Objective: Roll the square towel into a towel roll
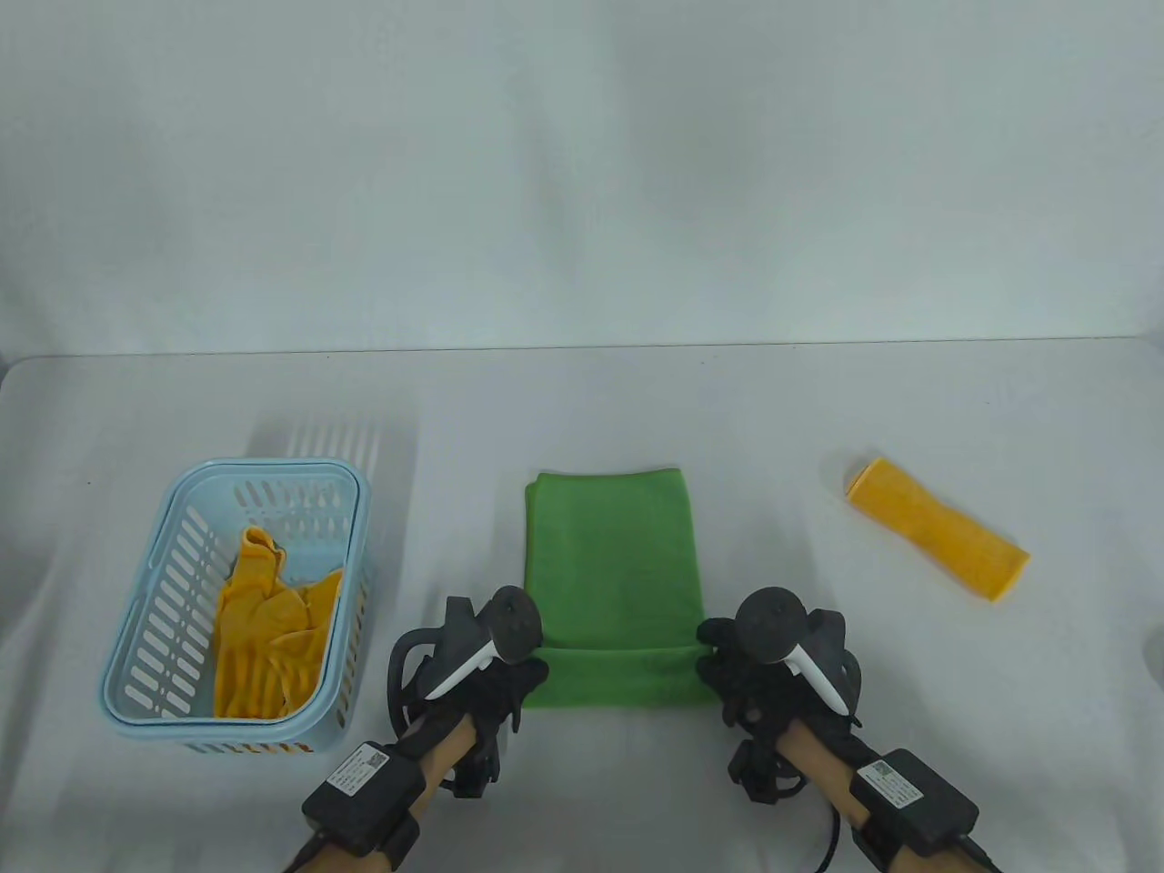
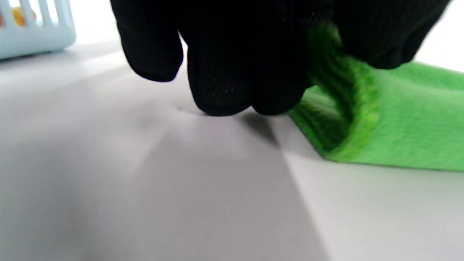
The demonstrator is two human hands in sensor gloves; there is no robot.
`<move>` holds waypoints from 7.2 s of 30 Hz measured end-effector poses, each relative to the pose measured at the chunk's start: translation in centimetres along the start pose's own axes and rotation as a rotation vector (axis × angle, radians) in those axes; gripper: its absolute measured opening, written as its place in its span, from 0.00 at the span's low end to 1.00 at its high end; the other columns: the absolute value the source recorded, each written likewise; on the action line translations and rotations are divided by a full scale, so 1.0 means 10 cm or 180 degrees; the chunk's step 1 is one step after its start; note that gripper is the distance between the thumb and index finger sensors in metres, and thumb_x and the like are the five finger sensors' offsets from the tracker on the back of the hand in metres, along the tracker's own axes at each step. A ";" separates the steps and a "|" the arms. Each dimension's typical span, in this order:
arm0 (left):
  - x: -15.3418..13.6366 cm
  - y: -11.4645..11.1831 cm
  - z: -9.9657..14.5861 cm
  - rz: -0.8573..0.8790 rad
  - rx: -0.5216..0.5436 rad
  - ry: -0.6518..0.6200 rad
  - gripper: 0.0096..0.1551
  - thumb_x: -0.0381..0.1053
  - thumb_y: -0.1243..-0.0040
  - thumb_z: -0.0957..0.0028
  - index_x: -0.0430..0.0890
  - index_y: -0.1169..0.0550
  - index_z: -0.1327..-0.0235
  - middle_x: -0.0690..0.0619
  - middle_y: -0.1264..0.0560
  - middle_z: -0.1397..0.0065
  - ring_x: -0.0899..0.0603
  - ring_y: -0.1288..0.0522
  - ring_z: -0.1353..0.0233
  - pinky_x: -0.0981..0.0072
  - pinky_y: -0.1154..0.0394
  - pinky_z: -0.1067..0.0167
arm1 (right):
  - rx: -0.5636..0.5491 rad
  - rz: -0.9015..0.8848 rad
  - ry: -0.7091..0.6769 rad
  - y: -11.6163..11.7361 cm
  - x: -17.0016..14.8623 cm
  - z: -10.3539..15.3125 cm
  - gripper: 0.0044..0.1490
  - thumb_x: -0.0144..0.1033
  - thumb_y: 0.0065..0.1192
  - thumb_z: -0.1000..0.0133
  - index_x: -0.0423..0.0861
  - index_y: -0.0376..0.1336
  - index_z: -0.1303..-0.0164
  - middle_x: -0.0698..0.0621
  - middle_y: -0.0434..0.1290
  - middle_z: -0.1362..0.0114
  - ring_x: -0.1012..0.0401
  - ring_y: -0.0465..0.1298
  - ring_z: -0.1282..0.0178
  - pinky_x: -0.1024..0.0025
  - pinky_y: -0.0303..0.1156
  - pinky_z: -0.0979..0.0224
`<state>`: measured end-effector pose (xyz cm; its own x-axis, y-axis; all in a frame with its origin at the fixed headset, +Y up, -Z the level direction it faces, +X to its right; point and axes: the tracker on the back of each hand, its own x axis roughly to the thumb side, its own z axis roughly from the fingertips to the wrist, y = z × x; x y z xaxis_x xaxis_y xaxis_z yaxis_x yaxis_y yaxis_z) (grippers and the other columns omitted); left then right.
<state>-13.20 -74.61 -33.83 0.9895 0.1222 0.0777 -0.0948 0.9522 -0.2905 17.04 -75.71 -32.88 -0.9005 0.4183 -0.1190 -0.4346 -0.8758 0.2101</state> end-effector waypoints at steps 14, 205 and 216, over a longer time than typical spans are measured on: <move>-0.02 0.10 0.07 -0.0100 0.0301 -0.0025 0.43 0.69 0.40 0.63 0.59 0.30 0.30 0.58 0.24 0.29 0.45 0.21 0.31 0.45 0.29 0.30 | -0.0216 -0.0082 -0.0238 -0.18 0.09 0.14 0.42 0.57 0.64 0.60 0.59 0.59 0.34 0.55 0.74 0.35 0.52 0.74 0.35 0.47 0.68 0.31; 0.29 -0.15 0.07 -0.0669 -0.0171 -0.0707 0.43 0.57 0.45 0.55 0.57 0.45 0.24 0.55 0.44 0.19 0.44 0.37 0.19 0.48 0.35 0.24 | 0.0053 0.0958 -0.0542 0.23 0.25 0.08 0.40 0.49 0.59 0.55 0.67 0.51 0.31 0.64 0.56 0.20 0.50 0.59 0.19 0.43 0.57 0.22; 0.05 0.02 0.05 0.0548 -0.0432 -0.0536 0.43 0.61 0.40 0.60 0.54 0.34 0.27 0.54 0.27 0.26 0.43 0.23 0.29 0.47 0.27 0.31 | 0.0213 -0.0086 -0.0325 0.01 0.12 0.05 0.42 0.54 0.61 0.58 0.61 0.55 0.31 0.58 0.72 0.30 0.51 0.68 0.26 0.45 0.64 0.27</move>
<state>-12.82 -74.22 -33.33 0.9269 0.3346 0.1703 -0.2331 0.8685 -0.4374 15.86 -75.19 -32.54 -0.8839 0.4670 -0.0268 -0.4558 -0.8472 0.2729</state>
